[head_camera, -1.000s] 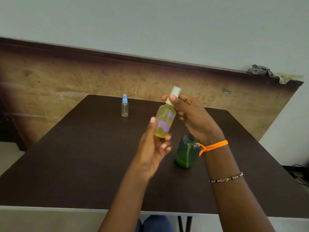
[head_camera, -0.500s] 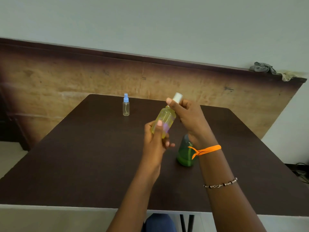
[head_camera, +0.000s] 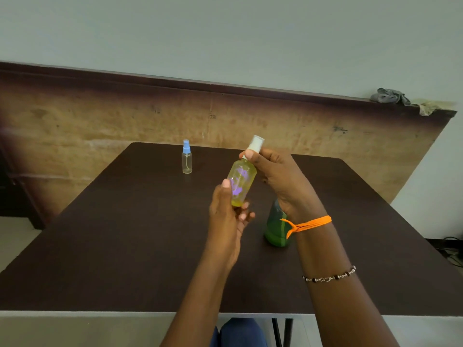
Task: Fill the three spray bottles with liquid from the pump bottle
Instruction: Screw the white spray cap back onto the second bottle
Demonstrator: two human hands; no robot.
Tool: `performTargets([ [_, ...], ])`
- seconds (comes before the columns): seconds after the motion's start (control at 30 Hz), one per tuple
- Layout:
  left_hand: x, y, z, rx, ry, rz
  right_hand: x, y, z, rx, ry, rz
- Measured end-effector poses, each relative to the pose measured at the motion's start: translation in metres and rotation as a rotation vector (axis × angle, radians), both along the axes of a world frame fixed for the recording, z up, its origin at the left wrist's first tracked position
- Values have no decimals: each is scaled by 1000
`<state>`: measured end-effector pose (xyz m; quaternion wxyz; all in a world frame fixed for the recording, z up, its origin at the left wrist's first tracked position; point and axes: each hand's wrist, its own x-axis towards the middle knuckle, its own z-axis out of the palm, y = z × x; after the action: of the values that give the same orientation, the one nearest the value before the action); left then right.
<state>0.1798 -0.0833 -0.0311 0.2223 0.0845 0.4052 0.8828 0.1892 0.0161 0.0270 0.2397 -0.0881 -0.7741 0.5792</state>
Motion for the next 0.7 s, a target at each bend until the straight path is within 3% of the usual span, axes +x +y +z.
performTargets([
  [0.07, -4, -5, 2, 48, -79, -76, 3, 0, 4, 80, 19, 34],
  [0.17, -10, -17, 7, 139, -262, -375, 11, 2, 16, 62, 8, 229],
  [0.23, -12, -20, 5, 152, -301, -449, 10, 4, 16, 57, 9, 304],
  [0.47, -10, -8, -6, 94, -257, -149, -5, -11, -5, -110, 20, 56],
  [0.7, -20, -7, -32, -169, 67, 126, -19, -20, -36, -139, 7, -165],
])
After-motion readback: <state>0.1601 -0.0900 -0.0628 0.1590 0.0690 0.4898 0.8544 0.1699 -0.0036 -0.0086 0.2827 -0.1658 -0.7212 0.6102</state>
